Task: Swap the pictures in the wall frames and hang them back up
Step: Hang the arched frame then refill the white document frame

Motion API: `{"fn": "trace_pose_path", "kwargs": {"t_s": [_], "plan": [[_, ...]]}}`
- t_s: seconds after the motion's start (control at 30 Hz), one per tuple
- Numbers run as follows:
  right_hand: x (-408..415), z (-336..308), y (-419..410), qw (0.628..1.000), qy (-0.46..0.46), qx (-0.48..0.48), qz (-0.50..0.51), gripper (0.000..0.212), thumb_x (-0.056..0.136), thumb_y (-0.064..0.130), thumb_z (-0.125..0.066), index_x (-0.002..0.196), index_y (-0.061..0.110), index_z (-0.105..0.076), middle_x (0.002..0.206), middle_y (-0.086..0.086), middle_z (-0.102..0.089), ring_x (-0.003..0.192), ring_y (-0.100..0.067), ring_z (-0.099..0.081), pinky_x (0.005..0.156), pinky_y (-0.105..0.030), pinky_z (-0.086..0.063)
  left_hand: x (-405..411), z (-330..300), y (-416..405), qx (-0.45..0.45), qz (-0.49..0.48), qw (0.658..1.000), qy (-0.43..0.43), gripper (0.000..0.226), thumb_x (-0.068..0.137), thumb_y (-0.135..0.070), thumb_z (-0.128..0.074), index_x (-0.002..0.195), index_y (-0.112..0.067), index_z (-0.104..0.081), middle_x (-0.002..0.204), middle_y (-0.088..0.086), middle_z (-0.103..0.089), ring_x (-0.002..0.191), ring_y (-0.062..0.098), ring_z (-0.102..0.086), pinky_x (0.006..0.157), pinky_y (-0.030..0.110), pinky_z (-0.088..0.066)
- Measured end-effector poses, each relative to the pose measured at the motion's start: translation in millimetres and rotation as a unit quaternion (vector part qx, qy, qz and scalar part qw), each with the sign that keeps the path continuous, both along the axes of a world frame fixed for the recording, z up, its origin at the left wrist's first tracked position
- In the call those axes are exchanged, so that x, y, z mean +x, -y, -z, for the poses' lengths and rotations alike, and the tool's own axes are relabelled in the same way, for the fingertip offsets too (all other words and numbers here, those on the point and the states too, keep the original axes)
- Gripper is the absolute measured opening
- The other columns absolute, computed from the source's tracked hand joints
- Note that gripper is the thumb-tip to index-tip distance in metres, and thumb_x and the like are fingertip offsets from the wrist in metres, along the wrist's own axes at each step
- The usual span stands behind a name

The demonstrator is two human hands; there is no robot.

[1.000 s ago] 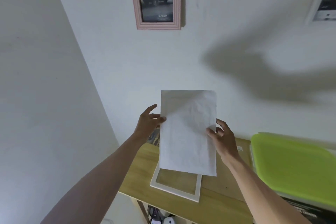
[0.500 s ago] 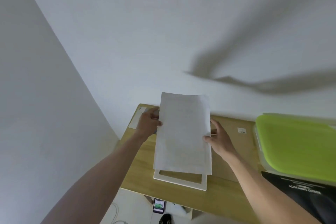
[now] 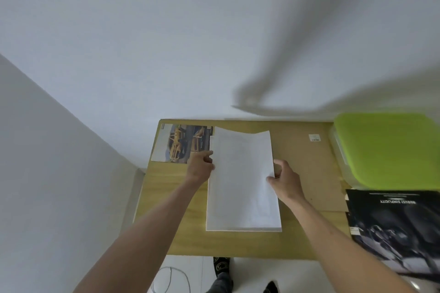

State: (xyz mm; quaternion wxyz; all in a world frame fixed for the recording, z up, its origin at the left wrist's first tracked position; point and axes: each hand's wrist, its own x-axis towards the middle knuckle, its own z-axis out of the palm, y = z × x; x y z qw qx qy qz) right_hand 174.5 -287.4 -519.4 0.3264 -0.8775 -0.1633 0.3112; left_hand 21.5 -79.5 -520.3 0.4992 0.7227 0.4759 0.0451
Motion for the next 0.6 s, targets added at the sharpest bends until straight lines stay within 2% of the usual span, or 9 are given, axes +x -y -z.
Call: {"fn": "trace_pose_path", "kwargs": {"t_s": [0.07,0.13,0.2,0.23,0.27,0.33,0.4,0.47,0.6], "plan": [[-1,7,-1,0.999,0.014,-0.035,-0.019,0.052,0.088,0.016,-0.059,0.137,0.026,-0.048,0.097,0.001,-0.068,0.081,-0.016,-0.066,0.063,-0.026,-0.049,4,6,-2,-0.003,0.008,1.000,-0.012,0.055,0.083,0.010,-0.063,0.135,-0.005,-0.054,0.081,0.003,-0.061,0.082,0.015,-0.059,0.081,0.022,-0.043],[-1,9,-2,0.993,0.052,-0.094,-0.056,0.054,0.090,0.025,-0.059,0.142,0.025,-0.044,0.116,0.002,-0.064,0.102,-0.018,-0.064,0.076,-0.030,-0.049,6,10,-5,0.016,0.023,0.999,-0.032,0.054,0.083,0.009,-0.061,0.135,-0.007,-0.055,0.095,0.008,-0.065,0.090,0.018,-0.059,0.079,0.020,-0.043],[-2,12,-3,0.983,0.083,-0.137,-0.087,0.053,0.092,0.029,-0.058,0.143,0.024,-0.043,0.129,0.001,-0.057,0.115,-0.020,-0.058,0.086,-0.034,-0.048,5,16,-8,0.062,0.051,0.996,-0.049,0.046,0.080,0.009,-0.058,0.116,-0.018,-0.068,0.099,0.008,-0.063,0.091,0.022,-0.058,0.069,0.019,-0.043],[-2,13,-4,0.979,0.094,-0.149,-0.098,0.051,0.093,0.030,-0.057,0.142,0.024,-0.044,0.131,0.000,-0.054,0.115,-0.021,-0.057,0.087,-0.034,-0.048,4,20,-10,0.082,0.064,0.993,-0.056,0.039,0.078,0.009,-0.057,0.098,-0.022,-0.069,0.095,0.006,-0.059,0.089,0.023,-0.056,0.062,0.017,-0.040],[-3,14,-6,0.976,0.104,-0.158,-0.108,0.047,0.095,0.030,-0.056,0.140,0.025,-0.045,0.133,-0.001,-0.051,0.113,-0.021,-0.057,0.085,-0.033,-0.048,3,21,-11,0.096,0.074,0.990,-0.065,0.036,0.077,0.008,-0.057,0.089,-0.025,-0.065,0.095,0.003,-0.056,0.088,0.023,-0.054,0.059,0.017,-0.038],[-3,18,-9,0.970,0.120,-0.169,-0.126,0.044,0.097,0.030,-0.055,0.139,0.025,-0.046,0.140,0.000,-0.044,0.112,-0.022,-0.059,0.082,-0.031,-0.047,-3,22,-13,0.118,0.108,0.983,-0.093,0.035,0.083,-0.002,-0.062,0.111,-0.022,-0.068,0.109,0.002,-0.053,0.097,0.023,-0.055,0.070,0.025,-0.045],[-3,22,-12,0.965,0.129,-0.174,-0.145,0.046,0.098,0.030,-0.054,0.142,0.025,-0.042,0.148,0.001,-0.036,0.117,-0.021,-0.057,0.085,-0.032,-0.049,-9,29,-14,0.162,0.184,0.958,-0.148,0.050,0.089,-0.018,-0.064,0.138,-0.021,-0.053,0.134,0.003,-0.046,0.118,0.023,-0.052,0.090,0.037,-0.049],[-4,25,-13,0.959,0.136,-0.183,-0.169,0.050,0.098,0.031,-0.052,0.146,0.026,-0.039,0.153,0.002,-0.029,0.126,-0.020,-0.051,0.090,-0.034,-0.049,-16,37,-13,0.180,0.255,0.934,-0.176,0.055,0.093,-0.029,-0.062,0.145,-0.026,-0.043,0.152,0.003,-0.033,0.130,0.022,-0.046,0.102,0.043,-0.046],[-5,28,-9,0.951,0.142,-0.194,-0.196,0.054,0.097,0.035,-0.051,0.149,0.026,-0.038,0.158,0.001,-0.023,0.136,-0.020,-0.040,0.096,-0.036,-0.049,-26,45,-10,0.187,0.294,0.922,-0.169,0.051,0.095,-0.036,-0.057,0.143,-0.026,-0.046,0.157,0.004,-0.027,0.140,0.022,-0.035,0.107,0.045,-0.042]]}}
